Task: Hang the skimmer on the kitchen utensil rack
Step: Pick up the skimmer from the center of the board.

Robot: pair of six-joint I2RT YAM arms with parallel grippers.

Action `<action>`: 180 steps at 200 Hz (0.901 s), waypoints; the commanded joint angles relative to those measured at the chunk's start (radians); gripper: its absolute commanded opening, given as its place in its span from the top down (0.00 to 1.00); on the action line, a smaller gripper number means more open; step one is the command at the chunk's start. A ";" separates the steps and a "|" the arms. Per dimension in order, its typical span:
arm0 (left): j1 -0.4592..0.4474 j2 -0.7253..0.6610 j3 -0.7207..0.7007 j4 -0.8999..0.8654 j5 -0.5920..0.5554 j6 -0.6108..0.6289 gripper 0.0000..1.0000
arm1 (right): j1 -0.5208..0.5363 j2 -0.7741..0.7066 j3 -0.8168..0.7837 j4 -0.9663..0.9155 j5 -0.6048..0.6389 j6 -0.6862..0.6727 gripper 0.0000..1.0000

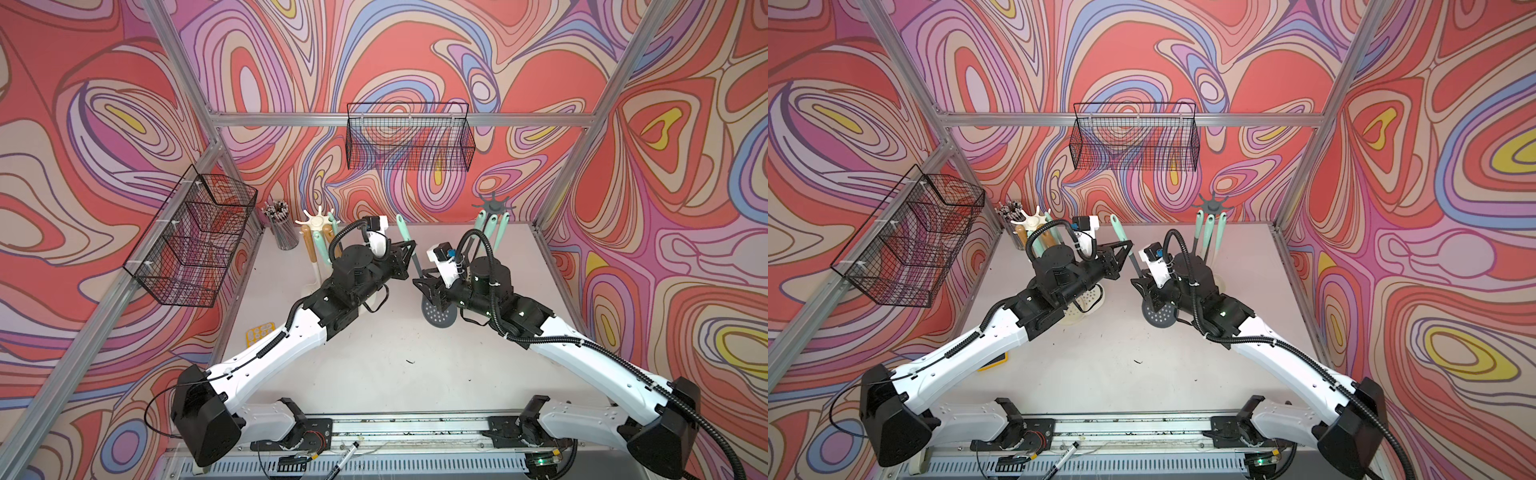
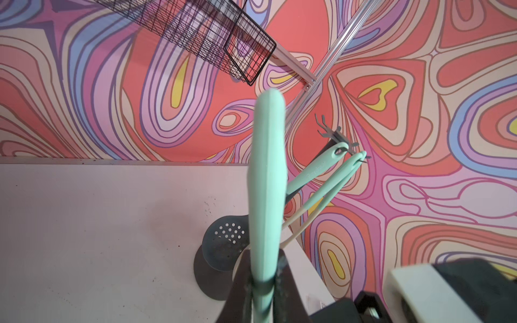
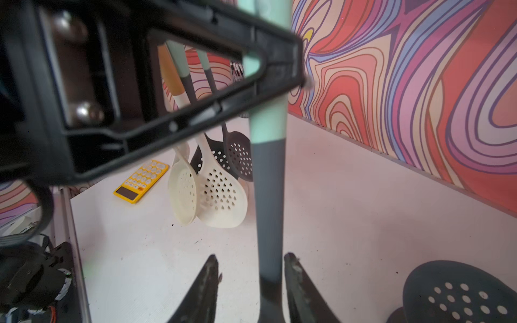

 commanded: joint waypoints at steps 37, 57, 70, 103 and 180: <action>-0.012 0.037 0.064 -0.051 -0.114 -0.034 1.00 | 0.114 0.036 -0.072 0.213 0.413 -0.063 0.62; -0.015 0.044 0.072 -0.051 -0.114 -0.030 1.00 | 0.140 0.079 -0.059 0.240 0.483 -0.079 0.62; -0.016 0.048 0.075 -0.059 -0.113 -0.025 1.00 | 0.149 0.100 -0.047 0.244 0.505 -0.091 0.62; -0.018 0.045 0.063 -0.050 -0.115 -0.027 1.00 | 0.150 0.107 -0.043 0.253 0.548 -0.080 0.65; -0.019 0.061 0.048 -0.011 -0.122 -0.074 1.00 | 0.167 0.180 -0.067 0.416 0.741 -0.079 0.79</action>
